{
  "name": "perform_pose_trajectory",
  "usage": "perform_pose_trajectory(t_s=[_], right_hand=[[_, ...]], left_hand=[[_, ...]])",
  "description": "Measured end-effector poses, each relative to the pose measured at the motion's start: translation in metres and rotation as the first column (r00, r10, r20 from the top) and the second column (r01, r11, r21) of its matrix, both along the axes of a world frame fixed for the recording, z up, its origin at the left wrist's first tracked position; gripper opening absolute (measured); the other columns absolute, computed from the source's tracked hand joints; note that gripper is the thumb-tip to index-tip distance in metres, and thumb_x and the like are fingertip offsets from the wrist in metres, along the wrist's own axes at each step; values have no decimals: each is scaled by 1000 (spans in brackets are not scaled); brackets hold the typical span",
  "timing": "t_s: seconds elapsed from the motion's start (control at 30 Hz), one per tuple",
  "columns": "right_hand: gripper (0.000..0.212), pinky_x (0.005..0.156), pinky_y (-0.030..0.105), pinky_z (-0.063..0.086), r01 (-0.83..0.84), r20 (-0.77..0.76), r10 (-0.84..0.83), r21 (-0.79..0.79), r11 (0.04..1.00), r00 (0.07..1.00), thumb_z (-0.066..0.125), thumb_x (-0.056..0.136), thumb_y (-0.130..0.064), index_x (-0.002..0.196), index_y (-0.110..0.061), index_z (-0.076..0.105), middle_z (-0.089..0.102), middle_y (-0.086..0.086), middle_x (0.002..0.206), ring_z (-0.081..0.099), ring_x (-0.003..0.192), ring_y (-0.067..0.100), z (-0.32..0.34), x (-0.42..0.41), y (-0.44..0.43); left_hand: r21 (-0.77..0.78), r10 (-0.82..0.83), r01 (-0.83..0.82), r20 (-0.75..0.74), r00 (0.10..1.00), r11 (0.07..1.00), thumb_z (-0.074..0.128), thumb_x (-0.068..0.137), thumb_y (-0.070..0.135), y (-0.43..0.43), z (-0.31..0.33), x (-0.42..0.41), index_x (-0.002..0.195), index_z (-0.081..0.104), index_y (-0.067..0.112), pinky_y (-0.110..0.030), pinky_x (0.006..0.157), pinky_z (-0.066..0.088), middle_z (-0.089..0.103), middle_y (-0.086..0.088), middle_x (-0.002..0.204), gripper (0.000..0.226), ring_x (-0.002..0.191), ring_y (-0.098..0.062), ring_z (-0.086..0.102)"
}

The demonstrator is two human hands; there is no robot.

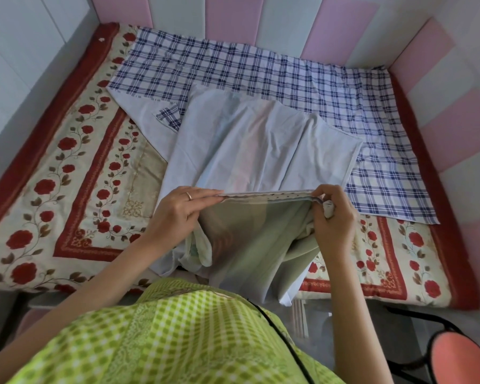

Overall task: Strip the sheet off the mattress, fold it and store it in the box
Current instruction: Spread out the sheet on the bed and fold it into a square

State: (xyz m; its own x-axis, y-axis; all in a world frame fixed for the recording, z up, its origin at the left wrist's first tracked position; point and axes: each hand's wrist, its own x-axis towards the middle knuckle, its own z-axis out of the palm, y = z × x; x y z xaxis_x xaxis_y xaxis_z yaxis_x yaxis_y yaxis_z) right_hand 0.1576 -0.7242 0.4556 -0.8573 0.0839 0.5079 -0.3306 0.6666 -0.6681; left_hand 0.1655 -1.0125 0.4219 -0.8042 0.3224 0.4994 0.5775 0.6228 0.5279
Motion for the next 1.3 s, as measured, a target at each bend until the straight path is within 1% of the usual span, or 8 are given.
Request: perform_pose_trajectory(t_s=[0.2,0.43,0.53,0.67,0.87,1.03,1.2,1.3], right_hand=[[45,67,5,39,-140,172,148,-61,988,974,64,78,12,81,-32,58,59,-31,81,55,72,-8,15,-7,11],[34,72,10,44,-224,150,211,76,972,966,63,79,12,95,-19,66,59,-28,89,57,81,-10,26,-4,5],[31,68,9,44,-210,163,183,162,964,969,63,81,8,102,-15,67,59,-24,94,56,76,-9,28,-4,7],[37,53,28,48,-227,131,190,389,893,973,50,80,6,109,-11,68,61,0,89,58,61,18,26,-5,-4],[34,35,32,43,-157,20,170,502,851,985,40,79,-4,97,-4,69,53,8,82,45,43,22,24,-15,-2],[36,38,26,38,-117,43,111,508,853,993,59,70,17,96,-7,66,42,3,111,56,56,23,19,-9,0],[36,44,27,42,-66,83,28,506,860,996,51,73,9,100,-11,64,66,4,99,57,53,25,25,-4,-5],[35,47,29,43,-53,104,5,471,881,995,46,75,0,102,-10,65,67,3,96,58,55,26,30,-1,-13]], left_hand=[[144,49,-63,99,994,988,69,80,-2,1,5,0,104,72,11,-35,86,54,70,1,106,27,98,-10,65],[162,210,-208,8,978,965,62,85,12,6,19,-3,94,74,6,-29,96,50,69,4,96,16,86,-6,67],[155,229,-229,19,973,961,68,81,1,6,20,-8,91,74,6,-14,80,52,71,2,91,14,77,9,62],[-8,106,-107,265,958,994,72,75,0,25,-19,-7,91,74,8,-36,68,57,73,-1,85,18,73,-11,65],[61,6,-26,309,951,998,53,82,21,64,-46,17,90,70,12,-28,66,51,68,3,91,21,73,-15,64],[120,4,-34,243,970,992,59,82,7,84,-57,19,102,72,12,-19,69,46,59,-1,105,25,78,-10,56],[-69,101,-90,169,981,994,65,71,-2,96,-56,20,124,59,10,-30,66,51,37,-8,124,55,75,-24,57],[-217,166,-143,91,982,966,70,72,18,104,-60,15,130,47,5,-42,89,47,33,-19,140,63,114,-35,49]])
